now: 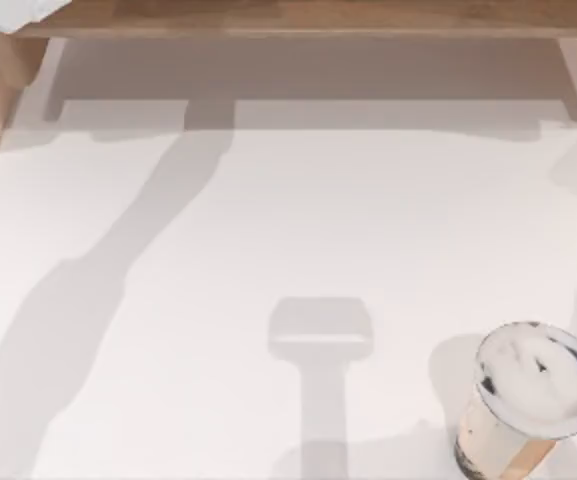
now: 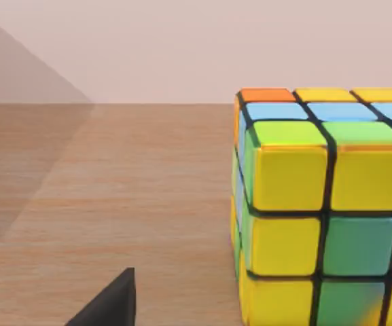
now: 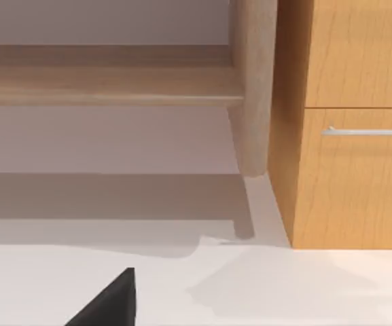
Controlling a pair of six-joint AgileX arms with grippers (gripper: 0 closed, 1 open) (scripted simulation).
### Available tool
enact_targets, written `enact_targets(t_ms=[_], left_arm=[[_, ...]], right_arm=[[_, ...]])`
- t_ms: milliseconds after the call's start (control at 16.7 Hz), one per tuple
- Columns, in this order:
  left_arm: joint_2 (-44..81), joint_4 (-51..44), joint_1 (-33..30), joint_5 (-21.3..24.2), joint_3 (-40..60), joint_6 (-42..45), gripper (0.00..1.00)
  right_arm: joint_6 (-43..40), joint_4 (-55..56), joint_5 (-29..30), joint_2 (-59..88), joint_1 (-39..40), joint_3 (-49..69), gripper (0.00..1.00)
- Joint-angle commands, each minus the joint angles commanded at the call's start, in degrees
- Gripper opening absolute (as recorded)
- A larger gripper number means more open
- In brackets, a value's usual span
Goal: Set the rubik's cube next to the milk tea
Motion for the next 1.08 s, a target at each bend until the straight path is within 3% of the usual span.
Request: enact_targets(t_ms=[480,780,1080], left_arm=[[10.03,-3.93,1.09,1.29,13.87,-0.19,1.0],[11.23,-4.34,0.97,1.1,15.03,-0.23,1.0],[11.23,-4.34,0.97,1.1,15.03,-0.23,0.62]], right_arm=[[0.0,0.0,0.0,0.0,0.0,0.0,1.0],[0.0,0.0,0.0,0.0,0.0,0.0,1.0],[0.0,0.0,0.0,0.0,0.0,0.0,1.0]])
